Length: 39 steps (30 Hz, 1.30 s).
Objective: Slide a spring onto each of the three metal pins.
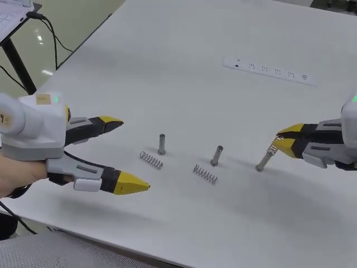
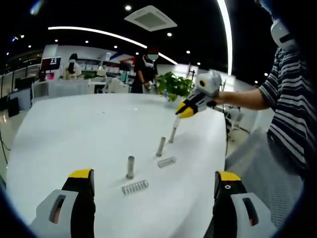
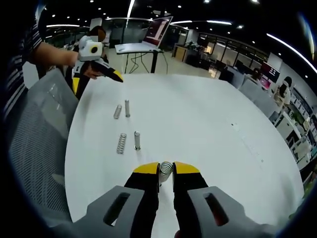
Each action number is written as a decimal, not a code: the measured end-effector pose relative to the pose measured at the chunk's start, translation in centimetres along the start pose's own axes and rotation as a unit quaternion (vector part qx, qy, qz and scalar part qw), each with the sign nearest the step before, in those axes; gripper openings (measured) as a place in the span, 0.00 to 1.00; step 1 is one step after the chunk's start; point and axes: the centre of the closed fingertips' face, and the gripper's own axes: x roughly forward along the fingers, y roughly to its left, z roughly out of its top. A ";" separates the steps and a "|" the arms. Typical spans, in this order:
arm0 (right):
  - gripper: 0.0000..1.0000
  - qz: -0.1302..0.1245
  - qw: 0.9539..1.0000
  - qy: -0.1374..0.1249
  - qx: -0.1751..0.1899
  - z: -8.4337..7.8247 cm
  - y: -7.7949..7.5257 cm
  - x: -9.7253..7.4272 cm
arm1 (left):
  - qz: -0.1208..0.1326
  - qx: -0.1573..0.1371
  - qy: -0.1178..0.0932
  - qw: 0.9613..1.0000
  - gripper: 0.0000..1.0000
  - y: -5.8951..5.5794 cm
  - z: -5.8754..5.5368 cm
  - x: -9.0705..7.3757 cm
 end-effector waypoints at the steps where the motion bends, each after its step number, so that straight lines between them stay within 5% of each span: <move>1: 0.07 0.000 1.000 0.001 0.000 -0.1 0.0 0.0 | 0.000 0.000 0.000 1.000 0.98 0.0 0.0 0.0; 29: 0.07 0.030 0.998 0.057 0.027 -4.5 2.2 3.0 | -0.003 -0.005 -0.003 1.000 0.98 -0.5 0.1 0.1; 39: 0.08 0.029 0.998 0.053 0.037 -4.3 2.0 2.9 | -0.003 -0.005 -0.002 1.000 0.98 -0.5 0.1 0.2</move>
